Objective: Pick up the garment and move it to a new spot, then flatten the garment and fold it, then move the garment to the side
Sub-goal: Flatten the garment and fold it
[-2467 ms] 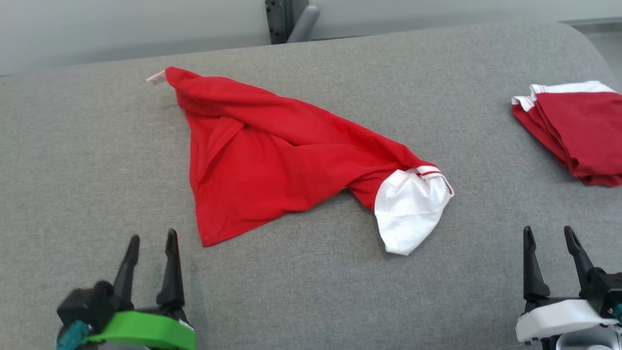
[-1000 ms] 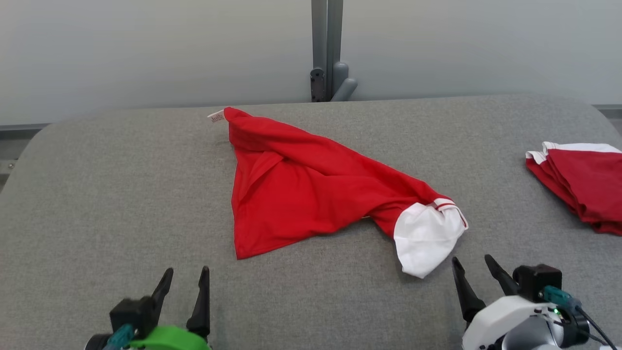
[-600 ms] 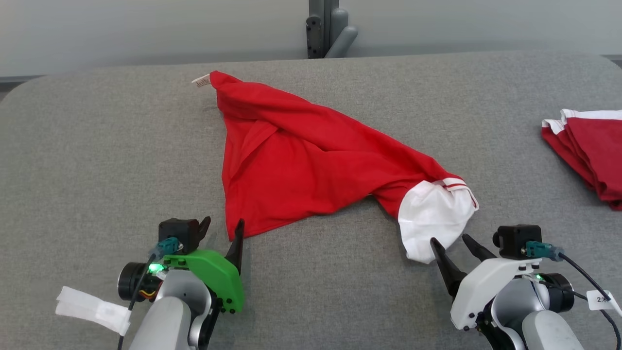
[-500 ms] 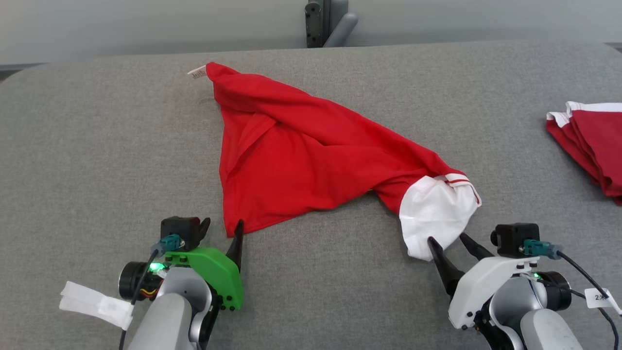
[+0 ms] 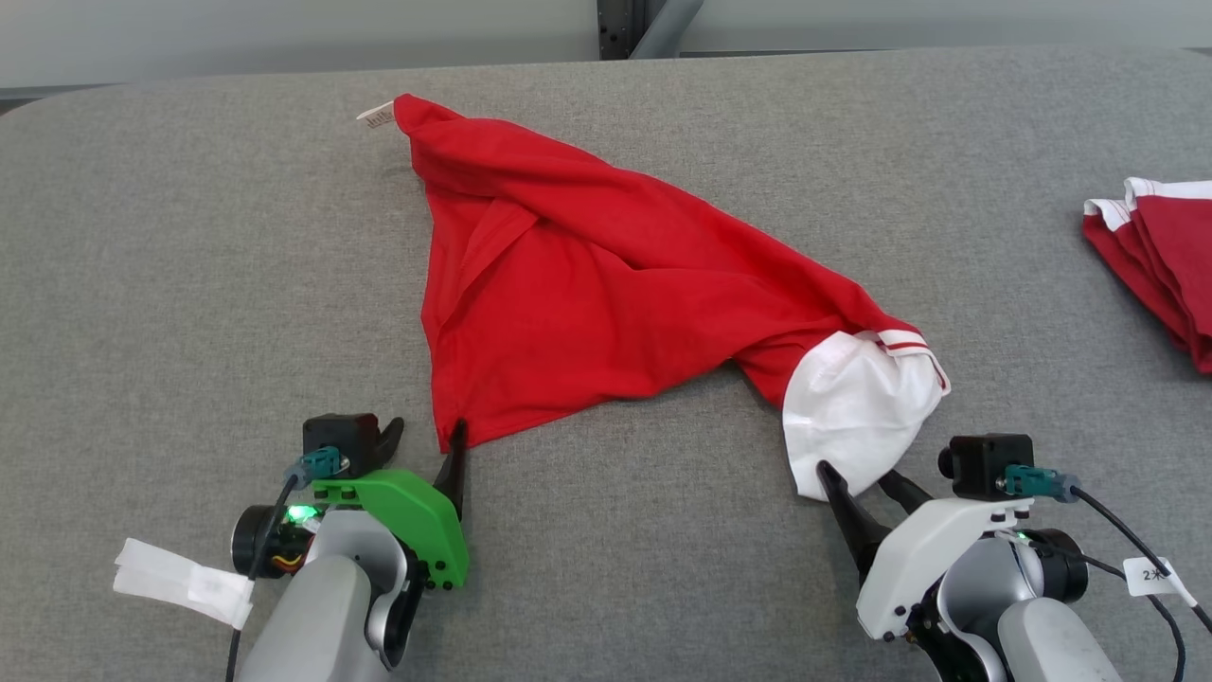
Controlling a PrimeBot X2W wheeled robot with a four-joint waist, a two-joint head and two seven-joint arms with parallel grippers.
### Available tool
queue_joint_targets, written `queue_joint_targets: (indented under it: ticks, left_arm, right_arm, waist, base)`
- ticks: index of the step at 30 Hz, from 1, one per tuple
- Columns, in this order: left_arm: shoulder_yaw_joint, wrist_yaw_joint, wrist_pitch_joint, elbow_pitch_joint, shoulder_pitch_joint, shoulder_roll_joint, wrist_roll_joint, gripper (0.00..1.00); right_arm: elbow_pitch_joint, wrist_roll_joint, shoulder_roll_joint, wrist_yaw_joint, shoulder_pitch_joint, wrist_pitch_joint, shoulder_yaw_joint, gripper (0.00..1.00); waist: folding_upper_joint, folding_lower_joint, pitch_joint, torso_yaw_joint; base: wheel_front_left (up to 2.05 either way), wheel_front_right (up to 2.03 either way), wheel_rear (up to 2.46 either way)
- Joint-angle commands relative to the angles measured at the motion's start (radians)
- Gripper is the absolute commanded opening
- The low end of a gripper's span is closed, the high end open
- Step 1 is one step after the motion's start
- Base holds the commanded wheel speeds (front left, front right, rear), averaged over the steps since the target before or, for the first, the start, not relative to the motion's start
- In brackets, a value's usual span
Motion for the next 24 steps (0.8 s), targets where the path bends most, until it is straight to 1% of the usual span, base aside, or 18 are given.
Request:
queue_joint_targets:
  ticks: [1,5,7,10,11,12,13,15,18,20,23,24]
  left_arm:
    - [-0.011,-0.01,0.008,0.018,0.002,0.004,-0.016,1.0]
    - [-0.058,-0.038,0.017,-0.005,0.012,0.001,-0.088,1.0]
    - [-0.086,-0.044,0.022,-0.022,0.011,0.002,-0.113,1.0]
    - [-0.121,-0.043,0.03,-0.034,-0.001,0.003,-0.144,1.0]
    - [-0.143,-0.038,0.038,-0.028,-0.009,0.003,-0.153,0.97]
    - [-0.151,-0.038,0.04,-0.024,-0.013,0.003,-0.159,0.38]
    - [-0.157,-0.039,0.037,-0.024,-0.015,0.003,-0.168,0.0]
    - [-0.168,-0.045,0.043,-0.03,-0.017,0.002,-0.183,0.0]
    - [-0.159,-0.052,0.053,-0.075,-0.026,0.01,-0.226,0.0]
    - [-0.154,-0.055,0.076,-0.144,-0.042,0.032,-0.256,0.0]
    - [-0.144,-0.06,0.145,-0.317,-0.079,0.085,-0.308,0.0]
    - [-0.144,-0.06,0.145,-0.317,-0.079,0.085,-0.308,0.0]
  right_arm:
    - [0.003,0.011,-0.003,-0.001,-0.005,-0.004,0.001,0.81]
    - [0.0,0.017,-0.003,0.0,-0.004,-0.01,-0.004,1.0]
    - [0.0,0.019,-0.003,-0.001,-0.002,-0.011,-0.006,1.0]
    - [0.005,0.023,-0.003,-0.001,-0.005,-0.011,-0.004,1.0]
    - [0.011,0.027,-0.003,-0.001,-0.012,-0.013,0.004,0.5]
    - [0.013,0.032,-0.004,-0.001,-0.017,-0.02,0.006,0.23]
    - [0.013,0.034,-0.004,0.0,-0.021,-0.023,0.012,0.0]
    - [0.012,0.051,-0.004,-0.001,-0.022,-0.03,0.016,0.0]
    - [-0.021,0.082,-0.004,-0.001,-0.038,-0.039,-0.019,0.0]
    - [-0.069,0.104,-0.005,0.0,-0.047,-0.031,-0.06,0.0]
    - [-0.179,0.148,-0.034,-0.001,-0.075,0.004,-0.13,0.0]
    - [-0.179,0.148,-0.034,-0.001,-0.075,0.004,-0.13,0.0]
  waist:
    - [0.0,0.0,-0.003,0.001]
    - [0.0,0.0,-0.006,0.002]
    - [0.0,0.0,-0.008,0.002]
    - [0.0,0.0,-0.011,0.0]
    - [0.0,0.0,-0.016,-0.008]
    - [0.0,0.0,-0.018,-0.012]
    - [0.0,0.0,-0.021,-0.018]
    - [0.0,0.0,-0.026,-0.027]
    - [0.0,0.0,-0.033,-0.04]
    - [0.0,0.0,-0.035,-0.045]
    - [0.0,0.0,-0.03,-0.051]
    - [0.0,0.0,-0.03,-0.051]
  base:
    - [0.0,0.0,0.0]
    - [0.0,0.0,0.0]
    - [0.0,0.0,0.0]
    - [0.0,0.0,0.0]
    - [0.0,0.0,0.0]
    - [0.0,0.0,0.0]
    - [0.0,0.0,0.0]
    - [0.0,0.0,0.0]
    - [0.0,0.0,0.0]
    - [0.0,0.0,0.0]
    - [0.0,0.0,0.0]
    - [0.0,0.0,0.0]
